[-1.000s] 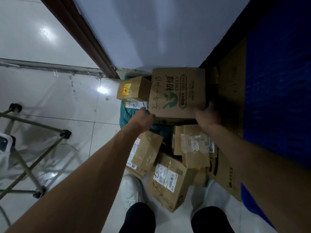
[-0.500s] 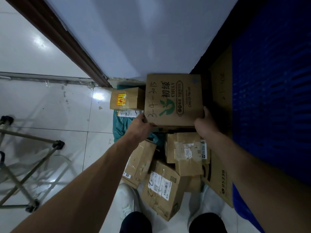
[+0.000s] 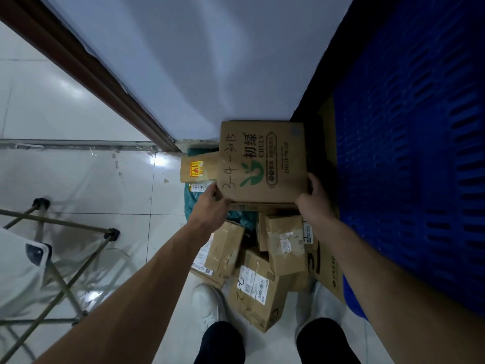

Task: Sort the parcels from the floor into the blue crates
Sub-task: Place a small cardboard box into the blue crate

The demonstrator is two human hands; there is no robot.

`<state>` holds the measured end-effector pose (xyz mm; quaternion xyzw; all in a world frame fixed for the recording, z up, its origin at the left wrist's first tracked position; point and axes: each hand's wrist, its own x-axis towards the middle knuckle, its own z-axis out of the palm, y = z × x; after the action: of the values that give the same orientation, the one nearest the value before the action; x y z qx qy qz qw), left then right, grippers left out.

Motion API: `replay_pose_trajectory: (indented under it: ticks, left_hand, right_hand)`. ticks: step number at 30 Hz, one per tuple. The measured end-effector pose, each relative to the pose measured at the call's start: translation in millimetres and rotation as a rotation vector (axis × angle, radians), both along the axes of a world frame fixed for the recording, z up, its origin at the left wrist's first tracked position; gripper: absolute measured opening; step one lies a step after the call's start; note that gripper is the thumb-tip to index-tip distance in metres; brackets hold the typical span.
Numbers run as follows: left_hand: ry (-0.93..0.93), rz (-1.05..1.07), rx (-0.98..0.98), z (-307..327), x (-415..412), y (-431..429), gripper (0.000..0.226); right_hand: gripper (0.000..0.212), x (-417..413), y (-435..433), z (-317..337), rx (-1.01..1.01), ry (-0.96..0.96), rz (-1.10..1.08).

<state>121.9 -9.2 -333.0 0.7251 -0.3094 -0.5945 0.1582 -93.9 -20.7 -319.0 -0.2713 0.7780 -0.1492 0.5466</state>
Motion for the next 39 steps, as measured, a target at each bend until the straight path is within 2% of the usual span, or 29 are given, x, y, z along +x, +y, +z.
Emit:
replay_pose_trajectory:
  ticks: [7, 13, 21, 27, 35, 39]
  left_hand:
    - [0.006, 0.031, 0.003, 69, 3, 15, 0.04]
    - [0.034, 0.058, -0.012, 158, 28, 37, 0.041]
    - [0.033, 0.084, -0.073, 320, 56, 60, 0.04]
    - [0.029, -0.046, -0.198, 438, 67, 71, 0.038]
    - [-0.004, -0.245, -0.319, 510, 29, 57, 0.053]
    - [0.033, -0.365, -0.372, 526, -31, 59, 0.04]
  right_hand:
    - [0.078, 9, 20, 71, -0.057, -0.063, -0.129]
    - [0.075, 10, 50, 170, -0.081, -0.134, -0.052]
    - [0.064, 19, 81, 338, -0.154, -0.177, 0.034]
    - [0.058, 21, 108, 445, -0.217, -0.176, 0.032]
    - [0.053, -15, 159, 509, -0.292, -0.163, -0.228]
    - [0.048, -59, 183, 525, -0.313, -0.175, -0.415]
